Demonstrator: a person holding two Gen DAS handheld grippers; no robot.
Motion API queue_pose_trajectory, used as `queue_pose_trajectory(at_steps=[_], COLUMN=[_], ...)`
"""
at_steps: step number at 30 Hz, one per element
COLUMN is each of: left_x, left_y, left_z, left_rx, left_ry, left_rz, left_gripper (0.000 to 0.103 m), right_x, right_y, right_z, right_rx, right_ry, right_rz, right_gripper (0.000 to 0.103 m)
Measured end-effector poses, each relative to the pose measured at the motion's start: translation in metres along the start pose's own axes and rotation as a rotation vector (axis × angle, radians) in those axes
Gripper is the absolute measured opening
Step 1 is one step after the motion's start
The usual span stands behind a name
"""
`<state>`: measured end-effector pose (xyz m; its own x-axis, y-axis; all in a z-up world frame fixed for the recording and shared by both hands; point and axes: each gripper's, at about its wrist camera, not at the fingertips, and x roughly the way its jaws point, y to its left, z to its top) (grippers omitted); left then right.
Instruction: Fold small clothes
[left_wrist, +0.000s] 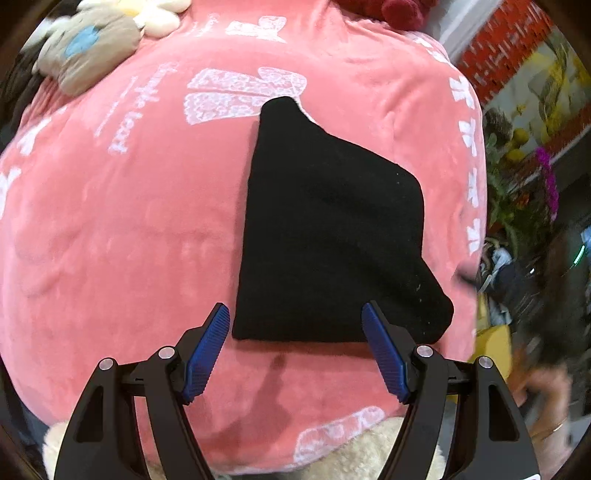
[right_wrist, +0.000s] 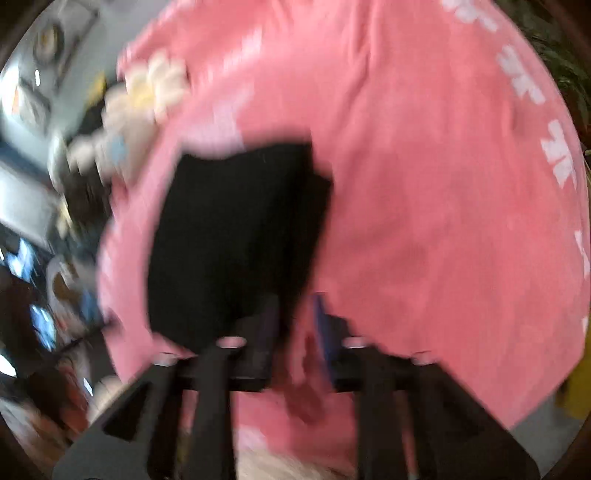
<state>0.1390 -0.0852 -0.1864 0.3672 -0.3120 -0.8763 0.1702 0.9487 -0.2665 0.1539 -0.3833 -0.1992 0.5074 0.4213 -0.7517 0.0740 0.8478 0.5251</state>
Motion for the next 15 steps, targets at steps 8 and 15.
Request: queue_pose_trajectory(at_steps=[8,15], left_x=[0.020,0.040], left_y=[-0.036,-0.040], left_z=[0.011,0.016], left_rx=[0.159,0.158], left_ry=[-0.017,0.017], left_rz=[0.102,0.103], left_gripper=[0.071,0.071], right_x=[0.083,0.106], right_y=[0.025,0.030], right_z=[0.060,0.083], right_rx=[-0.156,-0.314], right_ry=[0.094,0.121], right_rz=[-0.042,-0.253], right_gripper=[0.007,0.012])
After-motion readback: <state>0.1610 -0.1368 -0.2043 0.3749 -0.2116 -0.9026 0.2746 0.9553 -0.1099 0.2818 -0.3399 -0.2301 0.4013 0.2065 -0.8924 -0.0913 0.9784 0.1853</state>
